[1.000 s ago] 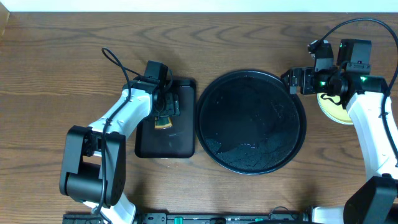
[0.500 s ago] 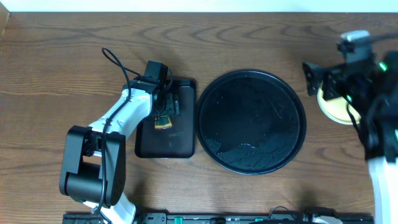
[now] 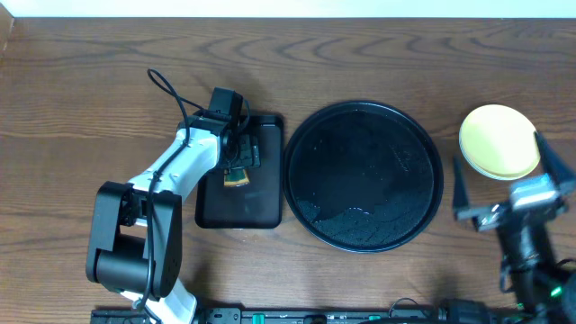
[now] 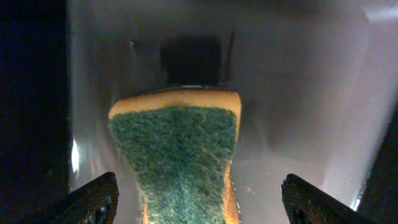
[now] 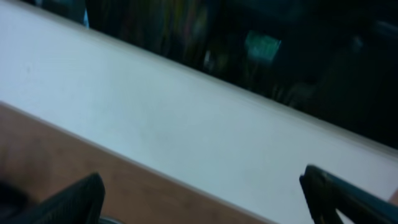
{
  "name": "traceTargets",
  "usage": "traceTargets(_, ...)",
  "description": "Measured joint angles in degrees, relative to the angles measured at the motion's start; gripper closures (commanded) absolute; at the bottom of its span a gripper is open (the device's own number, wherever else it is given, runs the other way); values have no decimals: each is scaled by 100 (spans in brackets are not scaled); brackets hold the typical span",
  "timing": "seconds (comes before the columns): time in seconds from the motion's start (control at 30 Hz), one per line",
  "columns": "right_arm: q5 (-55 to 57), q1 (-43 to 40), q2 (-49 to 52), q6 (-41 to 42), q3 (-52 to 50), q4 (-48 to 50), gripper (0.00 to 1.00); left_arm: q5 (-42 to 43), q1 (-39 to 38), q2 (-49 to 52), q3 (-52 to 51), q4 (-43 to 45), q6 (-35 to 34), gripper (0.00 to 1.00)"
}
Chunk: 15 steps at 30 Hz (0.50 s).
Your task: Clean dirty plates on tray and stack at the side
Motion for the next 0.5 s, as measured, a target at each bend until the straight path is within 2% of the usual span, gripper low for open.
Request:
traceTargets(0.27,-22,0,-1565,39,-2365,1714,1,0,0,0,0,0,0,15)
traceTargets(0.4,-17,0,-1801,68,-3042,2387,1,0,0,0,0,0,0,15)
traceTargets(0.5,-15,2,-1812,76,-3403,2457,1,2,0,0,0,0,0,15)
